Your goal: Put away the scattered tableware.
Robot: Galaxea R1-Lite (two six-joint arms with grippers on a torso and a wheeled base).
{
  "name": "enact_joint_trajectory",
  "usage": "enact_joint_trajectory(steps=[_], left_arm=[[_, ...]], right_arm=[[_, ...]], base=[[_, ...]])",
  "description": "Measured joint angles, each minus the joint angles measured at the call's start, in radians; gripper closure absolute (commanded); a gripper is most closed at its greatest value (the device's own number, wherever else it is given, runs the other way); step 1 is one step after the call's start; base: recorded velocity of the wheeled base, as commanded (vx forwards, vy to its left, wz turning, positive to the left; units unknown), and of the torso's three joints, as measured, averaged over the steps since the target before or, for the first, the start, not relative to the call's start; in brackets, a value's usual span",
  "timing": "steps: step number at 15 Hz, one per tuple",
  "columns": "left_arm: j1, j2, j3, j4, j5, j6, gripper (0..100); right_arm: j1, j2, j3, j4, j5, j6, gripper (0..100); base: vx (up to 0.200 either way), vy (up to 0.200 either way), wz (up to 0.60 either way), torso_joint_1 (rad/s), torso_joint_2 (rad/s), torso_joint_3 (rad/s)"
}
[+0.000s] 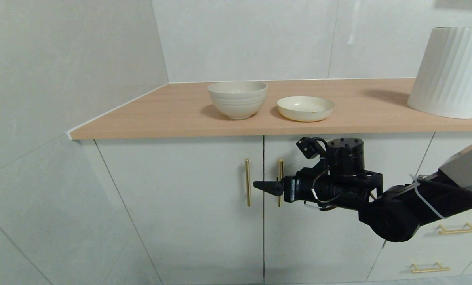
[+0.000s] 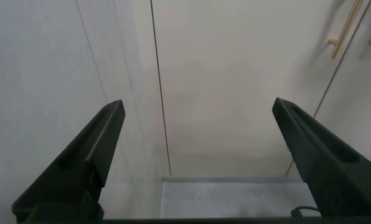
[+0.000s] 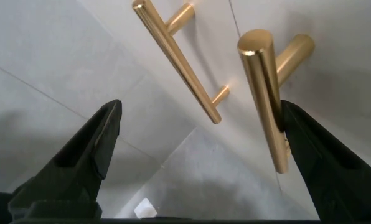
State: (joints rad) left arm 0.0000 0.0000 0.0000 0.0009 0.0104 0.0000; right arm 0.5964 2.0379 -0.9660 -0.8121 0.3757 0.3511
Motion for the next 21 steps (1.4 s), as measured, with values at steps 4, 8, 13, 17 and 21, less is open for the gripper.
enact_joint_trajectory(steps=[4, 8, 13, 17, 21], left_arm=[[0.000, 0.000, 0.000, 0.000, 0.000, 0.000, 0], [0.000, 0.000, 0.000, 0.000, 0.000, 0.000, 0], [0.000, 0.000, 0.000, 0.000, 0.000, 0.000, 0], [0.000, 0.000, 0.000, 0.000, 0.000, 0.000, 0], [0.000, 0.000, 0.000, 0.000, 0.000, 0.000, 0]], right_arm=[[0.011, -0.030, 0.074, -0.068, 0.012, 0.041, 0], [0.011, -0.137, 0.205, -0.069, 0.081, 0.044, 0], [0.008, -0.302, 0.385, -0.069, 0.241, 0.043, 0], [0.008, -0.378, 0.457, -0.069, 0.262, 0.043, 0], [0.008, -0.419, 0.507, -0.070, 0.264, 0.042, 0]], base=[[0.000, 0.000, 0.00, 0.000, 0.00, 0.000], [0.000, 0.000, 0.00, 0.000, 0.00, 0.000], [0.000, 0.000, 0.00, 0.000, 0.00, 0.000], [0.000, 0.000, 0.00, 0.000, 0.00, 0.000], [0.000, 0.000, 0.00, 0.000, 0.00, 0.000]])
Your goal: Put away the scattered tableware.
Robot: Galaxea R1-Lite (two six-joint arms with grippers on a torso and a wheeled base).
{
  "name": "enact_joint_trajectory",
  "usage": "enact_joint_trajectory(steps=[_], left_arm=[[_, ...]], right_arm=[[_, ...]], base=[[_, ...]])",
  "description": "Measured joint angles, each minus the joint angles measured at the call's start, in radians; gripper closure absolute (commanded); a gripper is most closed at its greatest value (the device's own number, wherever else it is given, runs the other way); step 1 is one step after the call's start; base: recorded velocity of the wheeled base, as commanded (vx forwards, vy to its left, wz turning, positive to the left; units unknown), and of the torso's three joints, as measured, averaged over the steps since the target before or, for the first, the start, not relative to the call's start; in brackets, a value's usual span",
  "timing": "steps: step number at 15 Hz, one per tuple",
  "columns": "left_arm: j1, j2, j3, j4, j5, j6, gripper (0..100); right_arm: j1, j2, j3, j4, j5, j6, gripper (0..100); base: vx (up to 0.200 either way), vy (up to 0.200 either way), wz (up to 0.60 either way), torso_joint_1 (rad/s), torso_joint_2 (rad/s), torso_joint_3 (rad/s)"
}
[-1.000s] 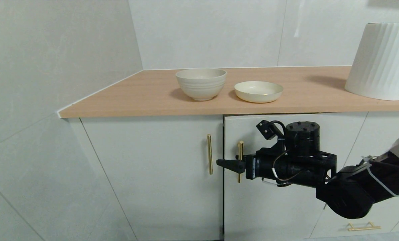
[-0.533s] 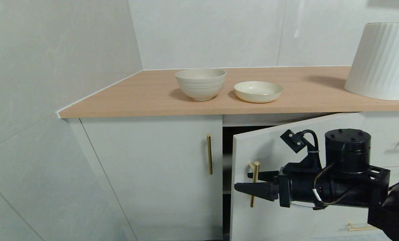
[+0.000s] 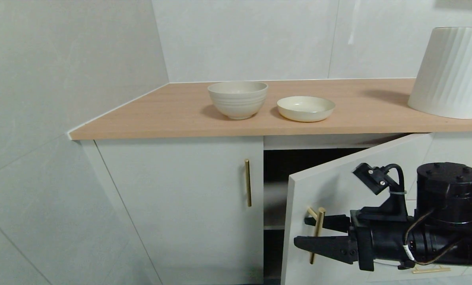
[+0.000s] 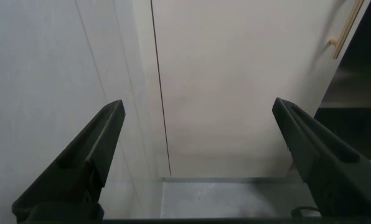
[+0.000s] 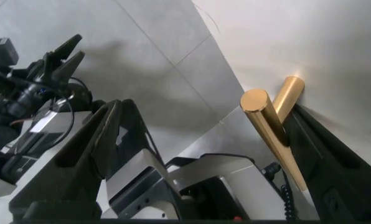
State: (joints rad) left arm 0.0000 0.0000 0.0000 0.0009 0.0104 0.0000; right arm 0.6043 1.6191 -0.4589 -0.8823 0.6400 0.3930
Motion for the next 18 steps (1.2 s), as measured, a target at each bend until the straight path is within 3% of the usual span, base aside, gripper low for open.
enact_joint_trajectory(steps=[8, 10, 15, 18], left_arm=[[0.000, 0.000, 0.000, -0.004, -0.002, 0.001, 0], [0.000, 0.000, -0.012, -0.021, -0.045, -0.003, 0], [-0.021, 0.155, -0.348, 0.149, -0.402, -0.099, 0], [-0.041, 0.421, -0.484, 0.170, -0.595, -0.101, 0]], right_arm=[[0.000, -0.026, 0.036, 0.002, -0.004, 0.003, 0], [0.000, -0.030, 0.036, 0.004, -0.004, 0.003, 0], [0.000, -0.036, 0.034, 0.004, -0.004, 0.001, 0], [0.000, -0.037, 0.033, 0.003, -0.004, 0.000, 0]], base=[[0.000, 0.000, 0.00, 0.000, 0.00, 0.000], [0.000, 0.000, 0.00, 0.000, 0.00, 0.000], [0.000, 0.000, 0.00, 0.000, 0.00, 0.000], [0.000, 0.000, 0.00, 0.000, 0.00, 0.000]])
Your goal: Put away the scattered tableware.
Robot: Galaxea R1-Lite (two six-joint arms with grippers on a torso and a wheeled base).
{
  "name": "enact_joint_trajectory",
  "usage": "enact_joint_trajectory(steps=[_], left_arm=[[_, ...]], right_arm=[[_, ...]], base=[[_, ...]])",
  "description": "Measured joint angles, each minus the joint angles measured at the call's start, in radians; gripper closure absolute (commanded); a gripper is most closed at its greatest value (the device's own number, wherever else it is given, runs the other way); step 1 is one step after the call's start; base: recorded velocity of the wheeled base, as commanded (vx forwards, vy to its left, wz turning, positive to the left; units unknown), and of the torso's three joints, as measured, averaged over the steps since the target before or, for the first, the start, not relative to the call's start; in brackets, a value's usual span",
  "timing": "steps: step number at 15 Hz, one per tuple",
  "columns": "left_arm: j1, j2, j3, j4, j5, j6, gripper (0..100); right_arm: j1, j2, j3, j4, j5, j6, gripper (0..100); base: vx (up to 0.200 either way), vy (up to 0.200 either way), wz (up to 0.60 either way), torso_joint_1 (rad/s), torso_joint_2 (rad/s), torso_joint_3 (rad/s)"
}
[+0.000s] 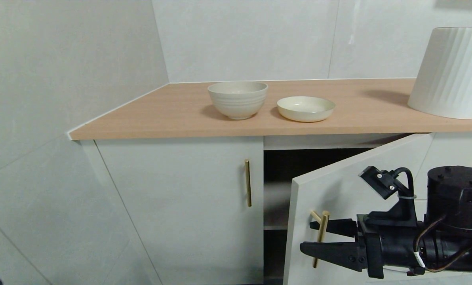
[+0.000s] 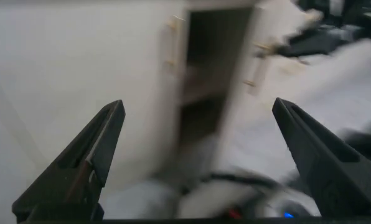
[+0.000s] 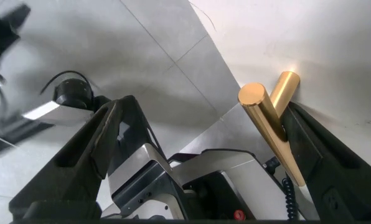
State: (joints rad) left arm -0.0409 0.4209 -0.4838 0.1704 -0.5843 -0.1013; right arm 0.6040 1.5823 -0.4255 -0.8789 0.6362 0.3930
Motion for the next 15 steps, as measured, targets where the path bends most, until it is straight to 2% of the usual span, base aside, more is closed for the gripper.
enact_joint_trajectory(steps=[3, 6, 8, 10, 11, 13, 15], left_arm=[[-0.059, 0.312, -0.093, -0.065, -0.093, 0.017, 0], [-0.177, 0.602, -0.139, -0.205, -0.126, 0.021, 0], [-0.244, 0.752, -0.147, -0.284, -0.137, 0.004, 0], [-0.273, 0.846, -0.154, -0.333, -0.139, -0.021, 0], [-0.279, 0.875, -0.155, -0.343, -0.139, -0.031, 100], [-0.298, 0.929, -0.168, -0.365, -0.140, -0.066, 100], [-0.325, 0.981, -0.185, -0.448, -0.140, -0.110, 100]], right_arm=[[0.000, 0.002, -0.001, -0.001, 0.000, 0.000, 0], [0.000, 0.004, 0.000, -0.003, 0.001, -0.001, 0], [0.000, 0.003, 0.002, -0.003, 0.001, -0.002, 0], [0.000, 0.002, 0.003, -0.003, 0.001, -0.003, 0], [0.000, 0.002, 0.003, -0.003, 0.001, -0.004, 0], [0.000, 0.004, 0.003, -0.003, 0.000, -0.004, 0], [0.000, 0.003, 0.004, -0.002, 0.000, -0.004, 0]], base=[[0.000, 0.000, 0.00, 0.000, 0.00, 0.000], [0.000, 0.000, 0.00, 0.000, 0.00, 0.000], [0.000, 0.000, 0.00, 0.000, 0.00, 0.000], [0.000, 0.000, 0.00, 0.000, 0.00, 0.000], [0.000, 0.000, 0.00, 0.000, 0.00, 0.000], [0.000, 0.000, 0.00, 0.000, 0.00, 0.000], [0.000, 0.000, 0.00, 0.000, 0.00, 0.000]])
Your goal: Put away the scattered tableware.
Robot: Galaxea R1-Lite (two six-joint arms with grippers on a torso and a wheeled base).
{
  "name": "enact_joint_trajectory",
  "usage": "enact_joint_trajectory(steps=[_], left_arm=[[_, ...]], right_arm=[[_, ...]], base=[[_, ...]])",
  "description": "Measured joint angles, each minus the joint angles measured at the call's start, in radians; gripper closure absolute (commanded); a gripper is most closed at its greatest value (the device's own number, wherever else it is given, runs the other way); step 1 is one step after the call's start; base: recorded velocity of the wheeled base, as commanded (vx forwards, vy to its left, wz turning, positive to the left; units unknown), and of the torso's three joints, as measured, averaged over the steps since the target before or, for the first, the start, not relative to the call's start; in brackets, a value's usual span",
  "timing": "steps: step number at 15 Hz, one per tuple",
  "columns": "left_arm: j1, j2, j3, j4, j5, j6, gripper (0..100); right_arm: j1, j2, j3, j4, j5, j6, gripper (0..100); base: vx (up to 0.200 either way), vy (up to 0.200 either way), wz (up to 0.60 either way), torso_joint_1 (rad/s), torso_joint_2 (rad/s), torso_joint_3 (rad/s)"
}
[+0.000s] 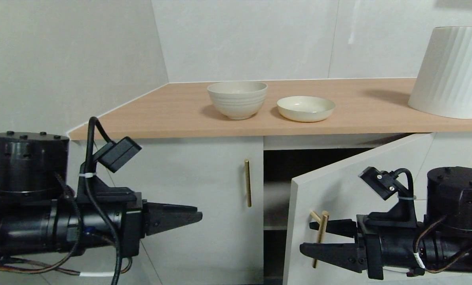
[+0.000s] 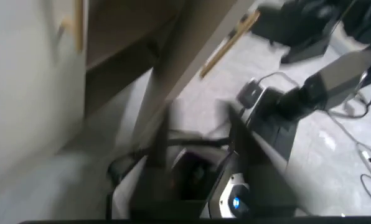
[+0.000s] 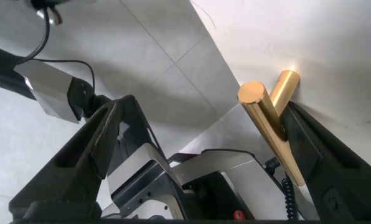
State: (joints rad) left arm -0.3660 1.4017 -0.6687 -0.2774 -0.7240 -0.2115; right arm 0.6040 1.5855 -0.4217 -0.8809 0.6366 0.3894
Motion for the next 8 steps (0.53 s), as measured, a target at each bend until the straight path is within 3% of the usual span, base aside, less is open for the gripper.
enact_joint_trajectory(steps=[4, 6, 8], left_arm=[[-0.105, 0.135, -0.031, -0.215, 0.002, -0.131, 100], [-0.152, 0.227, -0.038, -0.347, 0.005, -0.170, 100], [-0.187, 0.349, -0.037, -0.506, 0.032, -0.187, 100]], right_arm=[[0.000, -0.005, 0.002, 0.002, -0.001, -0.002, 0], [0.000, -0.007, 0.004, 0.001, -0.002, -0.003, 0], [0.000, -0.010, 0.004, 0.001, -0.004, -0.003, 0]], base=[[0.000, 0.000, 0.00, 0.000, 0.00, 0.000], [0.000, 0.000, 0.00, 0.000, 0.00, 0.000], [0.000, 0.000, 0.00, 0.000, 0.00, 0.000]])
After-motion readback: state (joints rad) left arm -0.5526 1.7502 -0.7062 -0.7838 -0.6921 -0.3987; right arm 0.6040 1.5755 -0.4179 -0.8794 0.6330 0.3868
